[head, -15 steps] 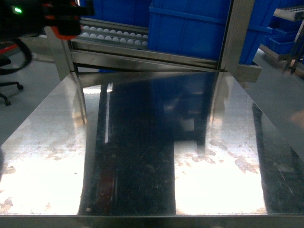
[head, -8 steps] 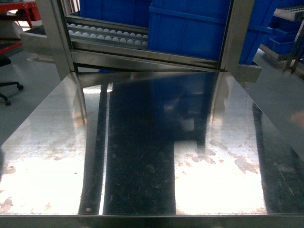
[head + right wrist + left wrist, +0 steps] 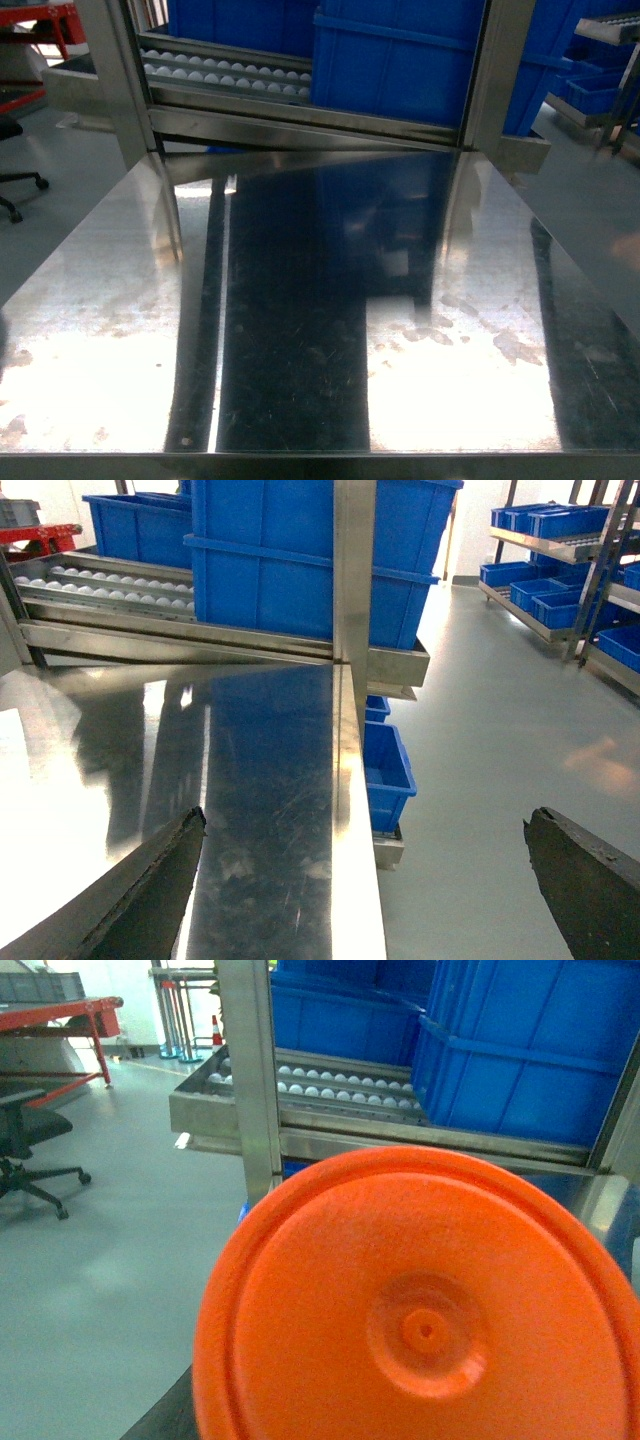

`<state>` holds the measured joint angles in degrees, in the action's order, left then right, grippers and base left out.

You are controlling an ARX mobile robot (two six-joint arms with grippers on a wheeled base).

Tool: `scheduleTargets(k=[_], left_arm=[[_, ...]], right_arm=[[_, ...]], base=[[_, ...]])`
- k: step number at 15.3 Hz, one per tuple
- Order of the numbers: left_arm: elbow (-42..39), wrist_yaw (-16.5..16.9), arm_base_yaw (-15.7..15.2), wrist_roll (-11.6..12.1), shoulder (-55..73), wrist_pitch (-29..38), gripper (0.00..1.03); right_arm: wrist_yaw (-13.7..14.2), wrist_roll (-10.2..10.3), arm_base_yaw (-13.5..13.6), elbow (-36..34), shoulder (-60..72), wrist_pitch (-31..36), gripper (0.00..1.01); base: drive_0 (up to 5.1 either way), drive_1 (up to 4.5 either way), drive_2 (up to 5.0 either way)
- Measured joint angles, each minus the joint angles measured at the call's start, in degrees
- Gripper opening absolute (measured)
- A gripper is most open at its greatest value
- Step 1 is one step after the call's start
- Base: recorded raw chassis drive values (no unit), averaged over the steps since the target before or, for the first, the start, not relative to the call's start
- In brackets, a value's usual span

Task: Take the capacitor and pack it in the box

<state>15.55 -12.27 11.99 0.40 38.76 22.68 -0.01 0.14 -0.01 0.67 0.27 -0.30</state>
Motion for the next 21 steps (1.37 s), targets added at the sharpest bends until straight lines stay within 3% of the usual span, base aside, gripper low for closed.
scheduleTargets(k=[6,7,8,21], left_arm=[[-8.63,7.10,-6.95,-0.02,-10.19,-1.73,0.44],[-9.62,11.45,-10.88,0.00,-11.91,-2.25,0.44],[-10.34,11.37,-12.37,-0.15,-13.55,-3.02,0.44],[-14.78,12.26,-11.87,-0.17,-28.76,-12.68,0.44]], right_arm=[[0.00,0.00,0.00,0.00,0.00,0.00,0.98],[0.00,0.00,0.00,0.00,0.00,0.02,0.98],[0.02,0.02,0.00,0.00,0.00,-0.02,0.98],[0.00,0.00,0.00,0.00,0.00,0.00,0.98]], base=[[0.0,0.00,0.0],[0.0,0.00,0.0],[0.0,0.00,0.0],[0.0,0.00,0.0]])
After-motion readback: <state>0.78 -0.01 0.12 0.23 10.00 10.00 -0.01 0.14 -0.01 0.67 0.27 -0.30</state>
